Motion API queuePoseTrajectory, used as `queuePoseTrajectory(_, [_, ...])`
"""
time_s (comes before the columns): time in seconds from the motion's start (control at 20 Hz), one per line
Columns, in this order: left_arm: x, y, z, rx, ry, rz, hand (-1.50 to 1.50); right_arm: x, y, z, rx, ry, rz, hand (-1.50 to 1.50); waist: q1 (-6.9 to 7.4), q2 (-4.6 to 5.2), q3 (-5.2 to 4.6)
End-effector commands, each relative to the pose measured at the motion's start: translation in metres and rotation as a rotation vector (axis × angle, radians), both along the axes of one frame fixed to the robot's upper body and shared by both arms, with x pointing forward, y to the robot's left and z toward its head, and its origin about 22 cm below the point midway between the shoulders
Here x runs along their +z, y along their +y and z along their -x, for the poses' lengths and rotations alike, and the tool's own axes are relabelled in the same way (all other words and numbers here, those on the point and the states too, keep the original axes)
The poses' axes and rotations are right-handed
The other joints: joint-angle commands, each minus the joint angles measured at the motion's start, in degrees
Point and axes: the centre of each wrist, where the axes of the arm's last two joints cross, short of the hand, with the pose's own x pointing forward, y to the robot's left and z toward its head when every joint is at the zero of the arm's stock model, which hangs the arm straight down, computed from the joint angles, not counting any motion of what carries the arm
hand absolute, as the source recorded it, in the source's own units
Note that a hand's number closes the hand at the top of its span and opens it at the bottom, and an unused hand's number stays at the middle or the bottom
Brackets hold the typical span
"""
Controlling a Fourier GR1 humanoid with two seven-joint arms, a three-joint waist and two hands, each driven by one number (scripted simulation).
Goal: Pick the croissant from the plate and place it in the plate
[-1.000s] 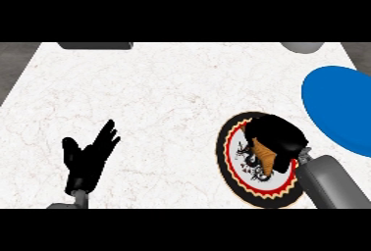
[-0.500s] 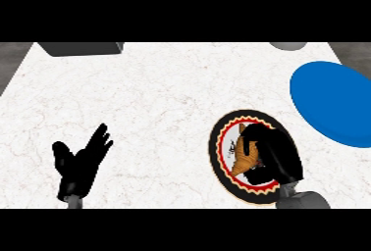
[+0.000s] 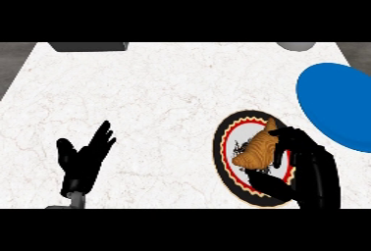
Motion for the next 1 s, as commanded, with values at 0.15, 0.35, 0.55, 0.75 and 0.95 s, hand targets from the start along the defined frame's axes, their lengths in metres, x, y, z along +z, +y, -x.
queuePoseTrajectory(0.15, [-0.006,-0.014,-0.008,-0.019,0.009,-0.007,0.00,0.017,-0.042,0.004,-0.165,-0.106,-0.210,1.50,0.91,0.45,-0.07])
queuePoseTrajectory(0.35, [-0.012,-0.011,0.006,-0.027,0.018,0.013,0.00,0.002,-0.090,-0.014,-0.231,-0.173,-0.278,1.50,1.24,0.52,-0.03])
queuePoseTrajectory(0.55, [-0.003,-0.017,-0.005,-0.023,0.027,-0.001,0.00,-0.002,-0.138,-0.031,-0.280,-0.201,-0.204,1.50,1.36,0.51,-0.06])
queuePoseTrajectory(0.75, [-0.003,-0.009,0.000,-0.036,-0.001,-0.015,0.00,-0.016,-0.177,-0.069,-0.393,-0.274,-0.189,1.50,2.06,0.67,-0.01])
queuePoseTrajectory(0.95, [-0.015,-0.004,0.006,-0.030,0.009,0.003,0.00,-0.024,-0.220,-0.091,-0.406,-0.273,-0.196,1.50,2.30,0.76,0.00])
